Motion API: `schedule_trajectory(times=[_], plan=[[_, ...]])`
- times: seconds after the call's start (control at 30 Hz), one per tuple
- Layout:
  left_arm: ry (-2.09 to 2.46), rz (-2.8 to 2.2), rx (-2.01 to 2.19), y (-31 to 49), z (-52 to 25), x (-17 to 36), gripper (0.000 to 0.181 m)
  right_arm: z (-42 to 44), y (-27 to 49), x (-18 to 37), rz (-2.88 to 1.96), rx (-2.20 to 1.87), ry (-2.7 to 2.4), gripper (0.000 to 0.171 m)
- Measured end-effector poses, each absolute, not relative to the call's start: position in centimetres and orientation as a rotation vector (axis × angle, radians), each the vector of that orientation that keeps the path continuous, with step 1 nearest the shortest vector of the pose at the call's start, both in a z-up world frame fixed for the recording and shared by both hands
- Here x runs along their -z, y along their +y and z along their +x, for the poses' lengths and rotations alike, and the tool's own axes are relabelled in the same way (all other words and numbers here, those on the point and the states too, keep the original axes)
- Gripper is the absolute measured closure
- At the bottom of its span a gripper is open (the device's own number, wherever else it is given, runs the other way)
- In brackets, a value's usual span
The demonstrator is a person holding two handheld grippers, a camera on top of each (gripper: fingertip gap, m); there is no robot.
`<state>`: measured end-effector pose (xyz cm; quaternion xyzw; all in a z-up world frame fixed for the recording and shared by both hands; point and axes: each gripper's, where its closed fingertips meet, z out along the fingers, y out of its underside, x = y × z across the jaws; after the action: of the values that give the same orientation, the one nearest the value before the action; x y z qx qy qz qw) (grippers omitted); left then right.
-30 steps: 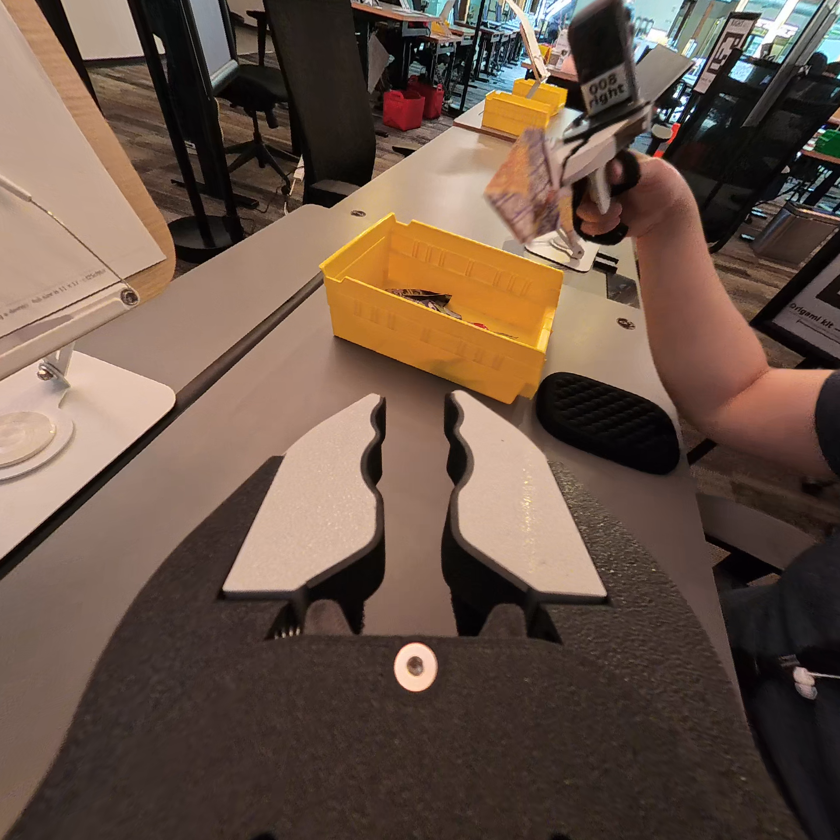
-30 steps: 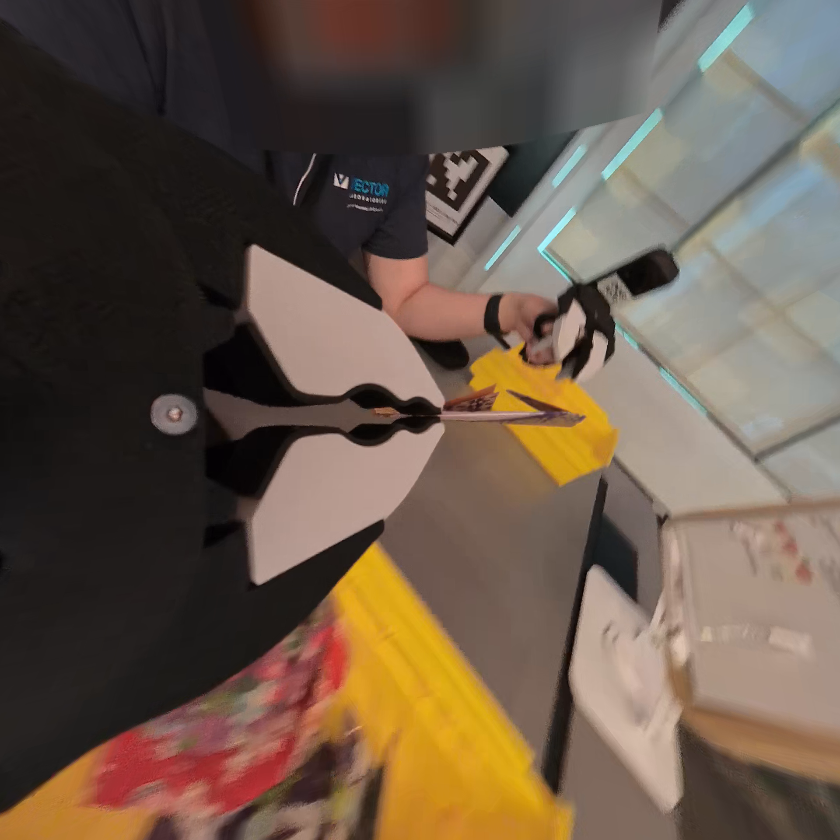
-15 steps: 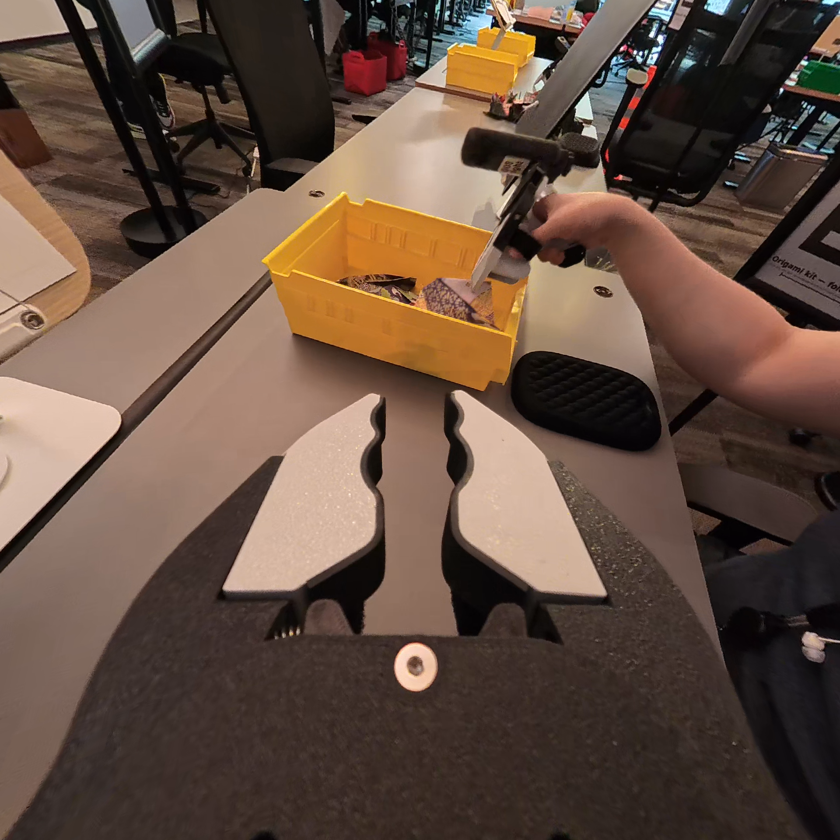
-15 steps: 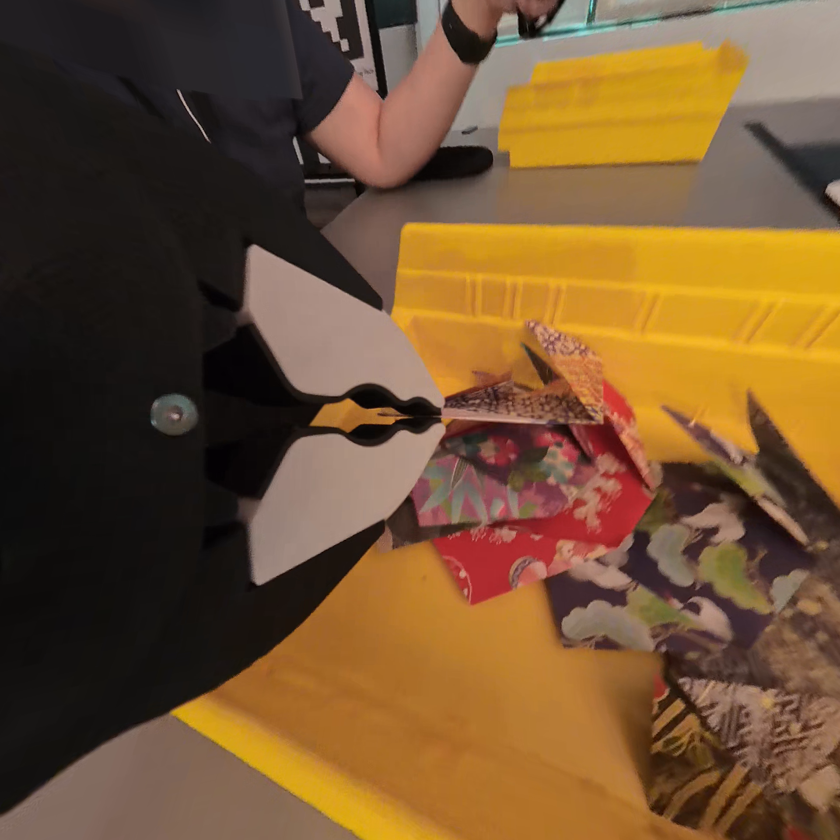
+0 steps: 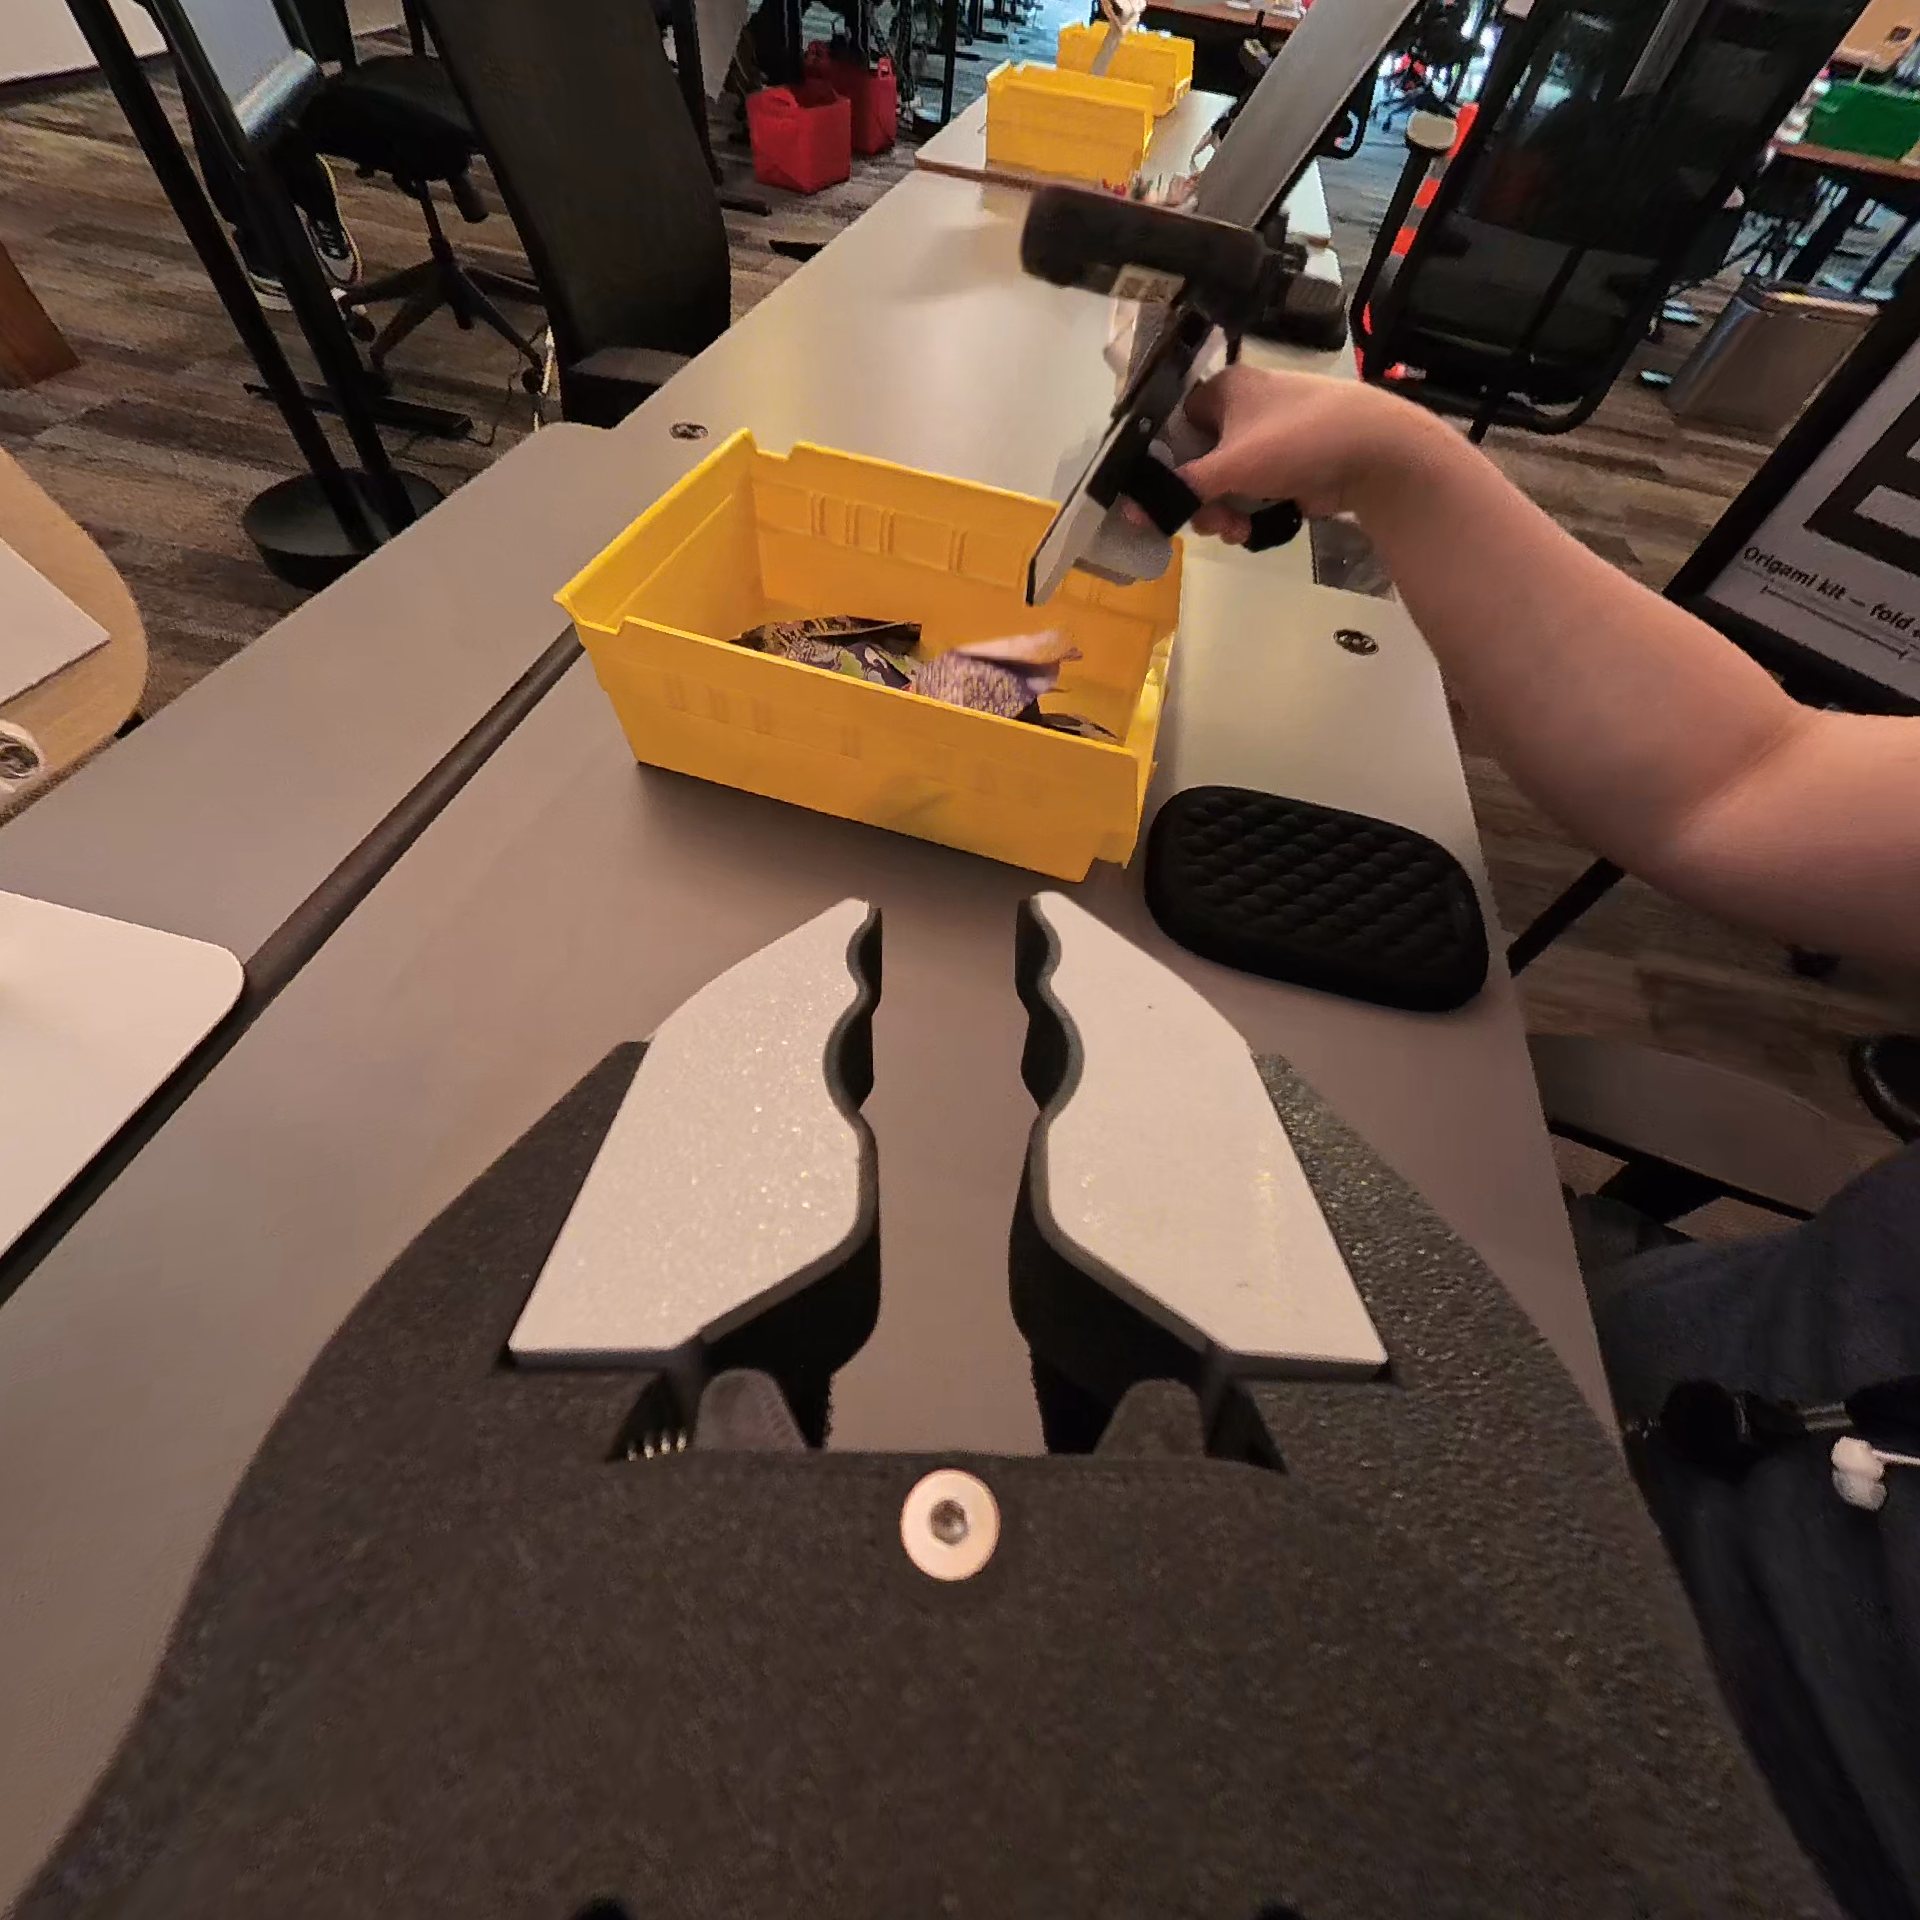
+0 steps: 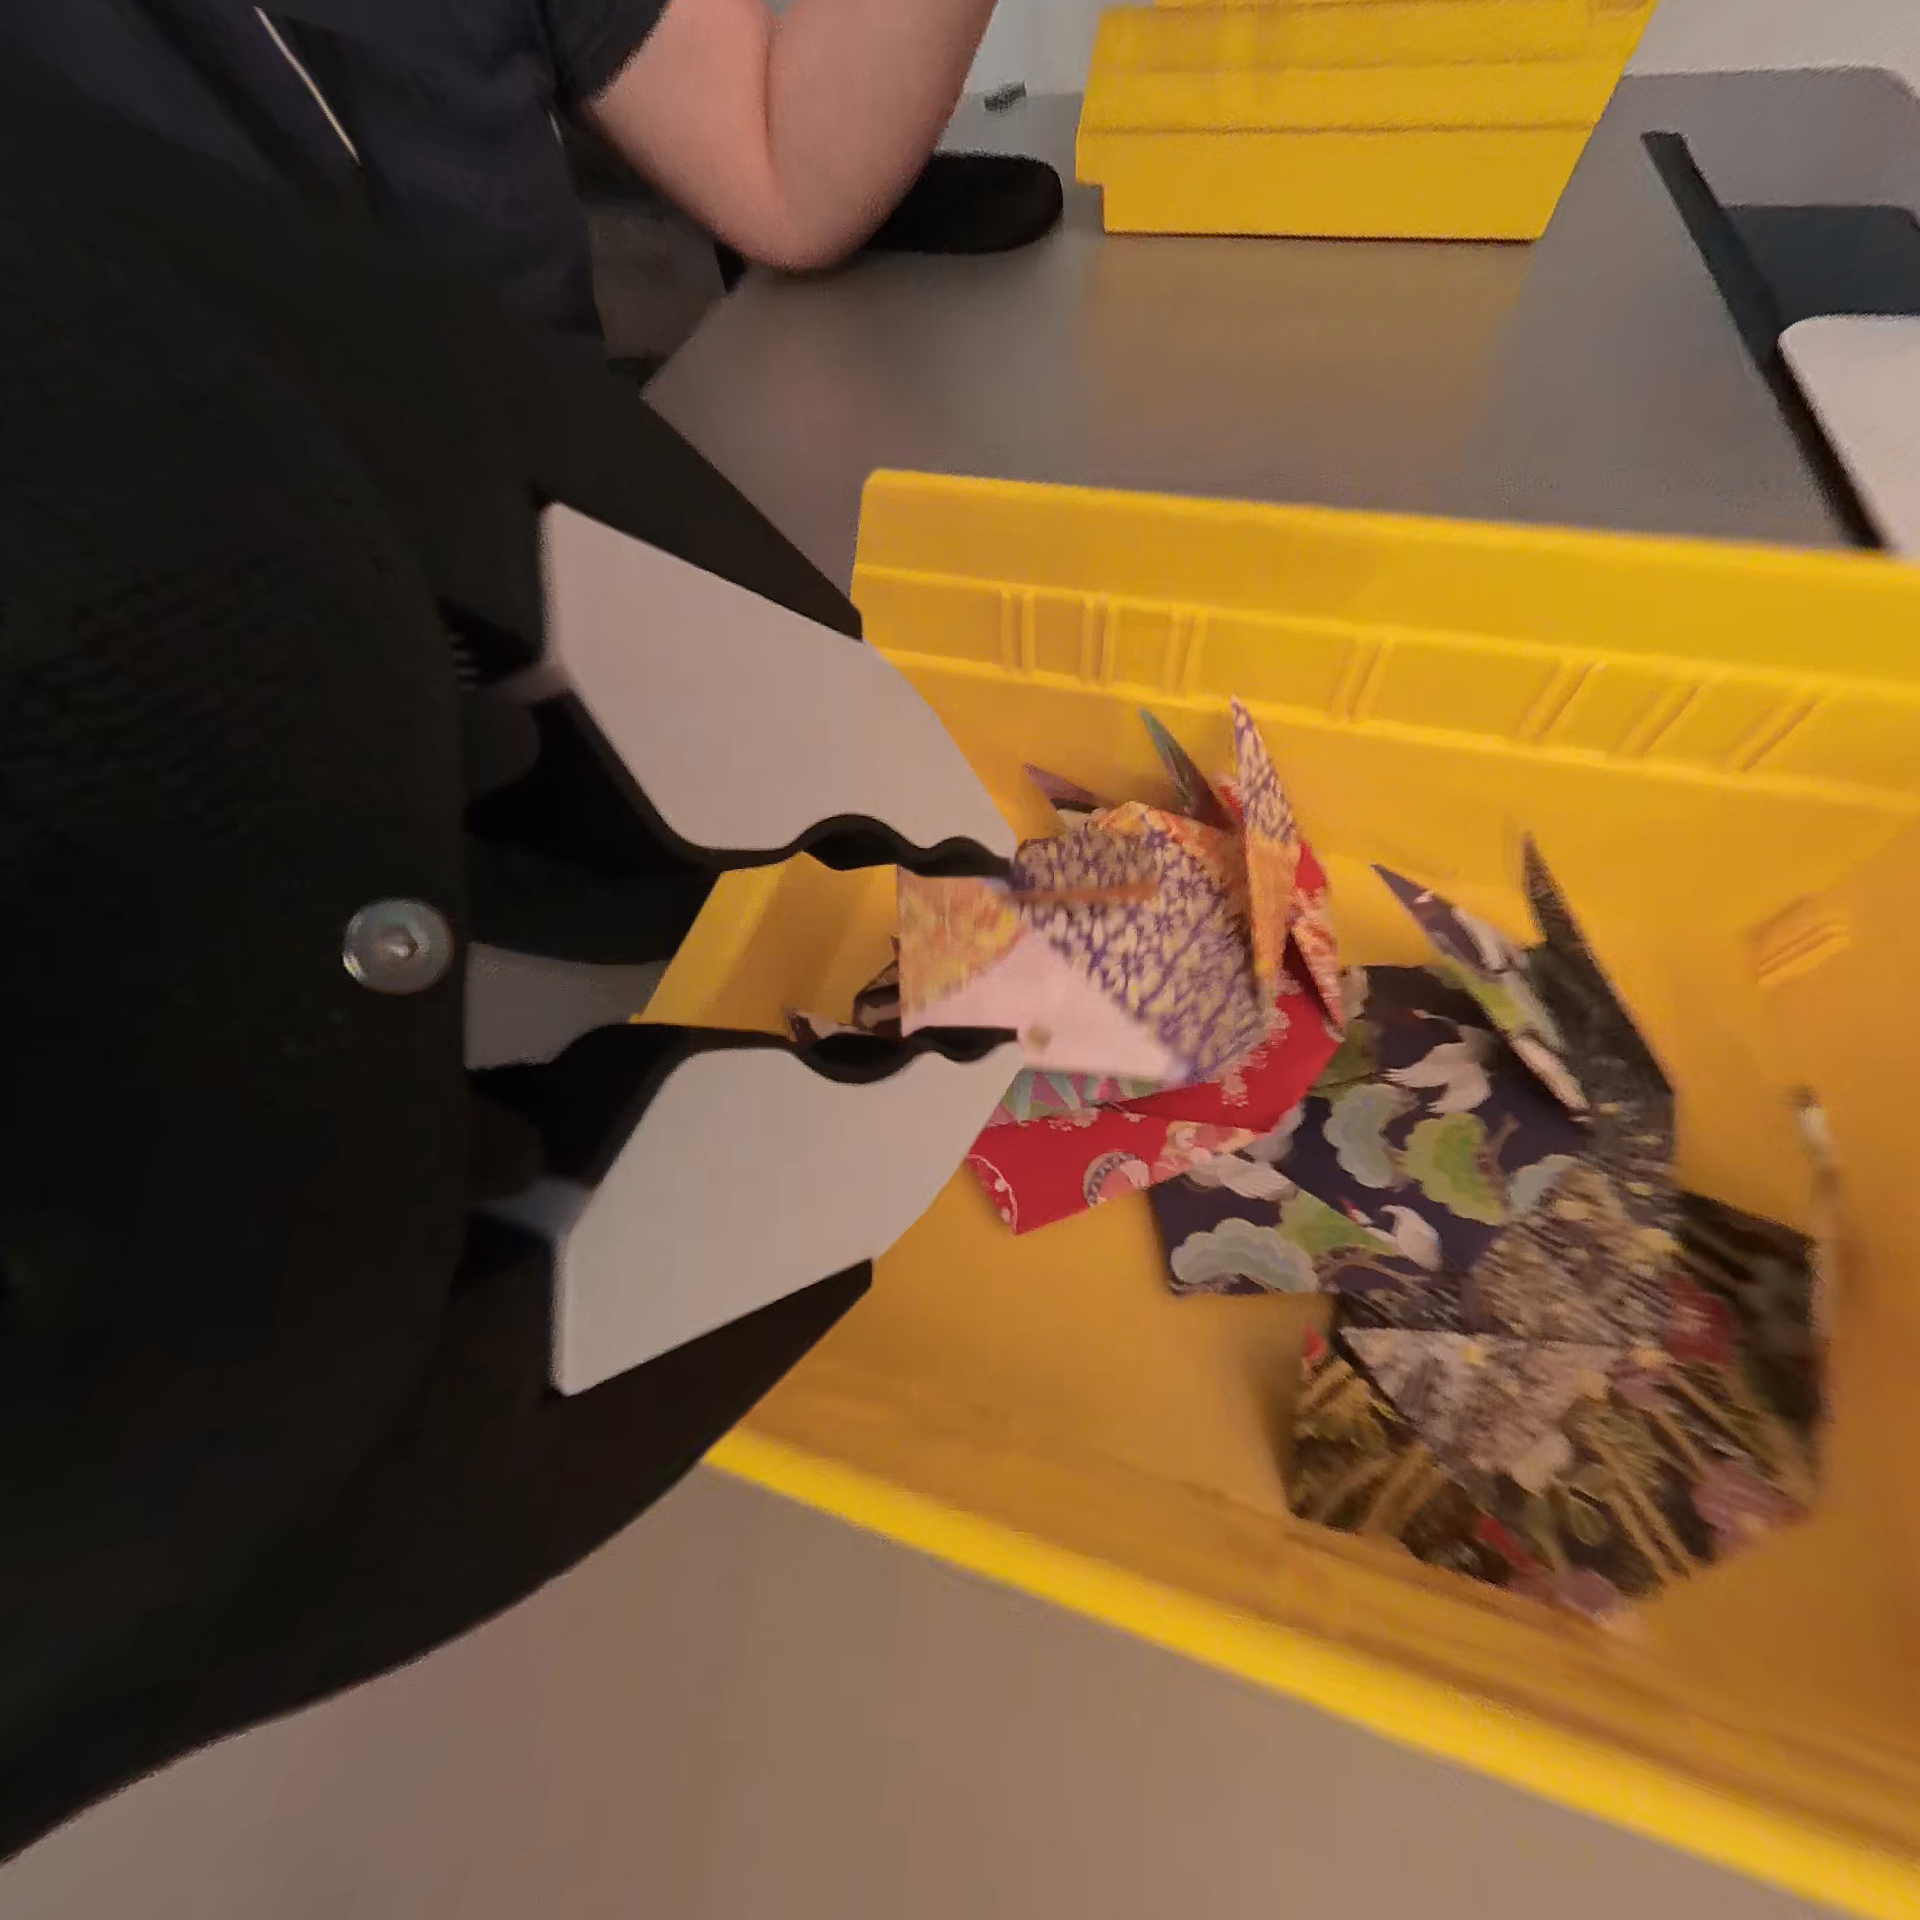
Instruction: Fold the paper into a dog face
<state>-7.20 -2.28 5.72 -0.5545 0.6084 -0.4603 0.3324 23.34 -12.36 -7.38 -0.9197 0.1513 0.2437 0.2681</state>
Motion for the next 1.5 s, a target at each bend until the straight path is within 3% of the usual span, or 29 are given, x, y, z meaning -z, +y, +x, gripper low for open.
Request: schedule_trajectory(times=[0.13,0.27,0.37,0.47,0.53,0.73,1.07,1.37,1.5], plan=[[1.486,-1.426,1.264,-3.5,-9.0,-8.5,0.157,23.9,-13.1,1.4,-2.279,-0.377,0.223,0.141],[1.446,-1.456,1.137,-4.4,-13.0,-10.0,0.157,16.7,-14.6,-4.3,-1.883,-0.300,-0.158,0.142],[1.385,-1.526,0.934,-3.6,-18.0,-10.7,0.156,10.8,-16.2,-3.3,-1.717,-0.294,-0.304,0.142],[1.321,-1.593,0.747,-2.9,-24.1,-10.4,0.156,6.4,-17.3,-0.5,-1.630,-0.280,-0.378,0.154],[1.275,-1.686,0.622,-2.1,-28.3,-9.2,0.156,4.9,-17.6,1.4,-1.606,-0.232,-0.416,0.163],[1.095,-1.935,0.379,0.6,-38.3,-5.5,0.156,1.7,-17.5,2.8,-1.554,-0.290,-0.510,0.167],[1.184,-2.089,0.322,6.4,-42.3,-3.1,0.156,-1.1,-13.5,0.9,-1.522,-0.362,-0.561,0.166],[1.568,-2.148,0.204,13.5,-39.0,3.4,0.158,-4.1,-10.8,2.2,-1.567,-0.414,-0.605,0.166],[1.742,-2.179,0.166,15.8,-38.4,8.4,0.138,-4.3,-10.5,3.1,-1.608,-0.425,-0.611,0.166]])
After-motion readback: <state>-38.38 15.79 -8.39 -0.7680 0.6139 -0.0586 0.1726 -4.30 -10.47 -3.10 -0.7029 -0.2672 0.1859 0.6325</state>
